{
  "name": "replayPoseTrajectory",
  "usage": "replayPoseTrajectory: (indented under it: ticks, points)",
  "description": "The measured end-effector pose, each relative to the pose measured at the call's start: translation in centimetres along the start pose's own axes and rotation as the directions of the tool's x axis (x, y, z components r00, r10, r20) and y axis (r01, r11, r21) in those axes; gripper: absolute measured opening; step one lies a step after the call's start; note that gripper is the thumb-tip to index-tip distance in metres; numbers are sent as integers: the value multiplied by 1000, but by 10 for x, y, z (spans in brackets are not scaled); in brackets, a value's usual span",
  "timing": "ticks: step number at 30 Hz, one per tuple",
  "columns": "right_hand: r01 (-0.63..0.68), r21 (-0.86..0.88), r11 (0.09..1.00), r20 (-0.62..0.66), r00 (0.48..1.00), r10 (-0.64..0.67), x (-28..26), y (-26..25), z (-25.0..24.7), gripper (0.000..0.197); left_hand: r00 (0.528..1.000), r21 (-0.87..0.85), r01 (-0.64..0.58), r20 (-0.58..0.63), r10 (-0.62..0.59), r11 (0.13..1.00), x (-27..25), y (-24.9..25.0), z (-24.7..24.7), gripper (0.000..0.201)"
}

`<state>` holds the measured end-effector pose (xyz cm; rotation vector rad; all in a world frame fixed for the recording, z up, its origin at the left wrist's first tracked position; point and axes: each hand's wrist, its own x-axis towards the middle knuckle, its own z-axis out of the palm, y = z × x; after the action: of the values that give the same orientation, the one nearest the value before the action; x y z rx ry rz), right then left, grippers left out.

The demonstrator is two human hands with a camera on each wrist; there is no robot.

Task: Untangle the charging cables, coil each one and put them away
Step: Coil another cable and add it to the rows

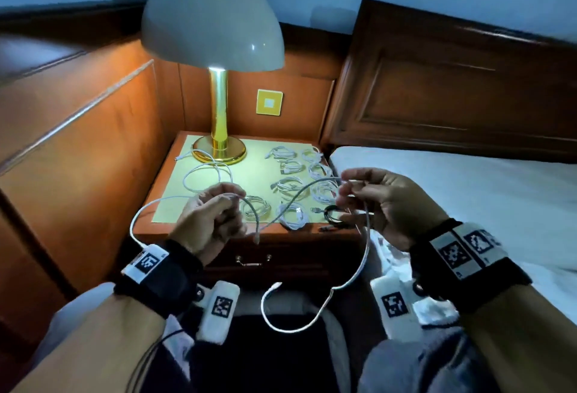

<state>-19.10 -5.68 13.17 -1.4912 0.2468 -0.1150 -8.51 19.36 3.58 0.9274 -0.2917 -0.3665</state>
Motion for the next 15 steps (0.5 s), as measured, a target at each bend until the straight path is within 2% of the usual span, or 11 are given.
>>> replayPoseTrajectory:
  ticks: [2, 4, 5, 6, 10, 13, 15]
  points:
    - [-53, -277, 960, -55, 998, 39, -7, 23, -16, 19, 999, 35, 34, 37, -35, 999, 0, -9, 16, 19]
    - [-86, -591, 802, -90, 995, 41, -9, 51, -28, 18, 995, 85, 74, 53, -79, 994, 2, -20, 34, 16]
    - [-109, -673, 731, -109, 993, 48, -10, 64, -32, 21, 994, 118, 88, 57, -95, 989, 3, -25, 42, 18]
    - [-125, -682, 720, -118, 991, 60, -10, 75, -33, 24, 992, 159, 94, 69, -106, 983, 5, -31, 50, 22]
    - [-14, -478, 878, 4, 1000, 18, -4, 93, -30, 27, 974, 369, 74, 172, -146, 926, 16, -59, 77, 25]
    - [57, -419, 906, 44, 998, -42, 11, 93, -33, 11, 972, 500, -49, 222, -74, 865, 29, -76, 87, 20]
    - [12, -348, 938, 52, 999, 6, 24, 96, -41, 19, 974, 592, -136, 227, -3, 794, 40, -83, 91, 14]
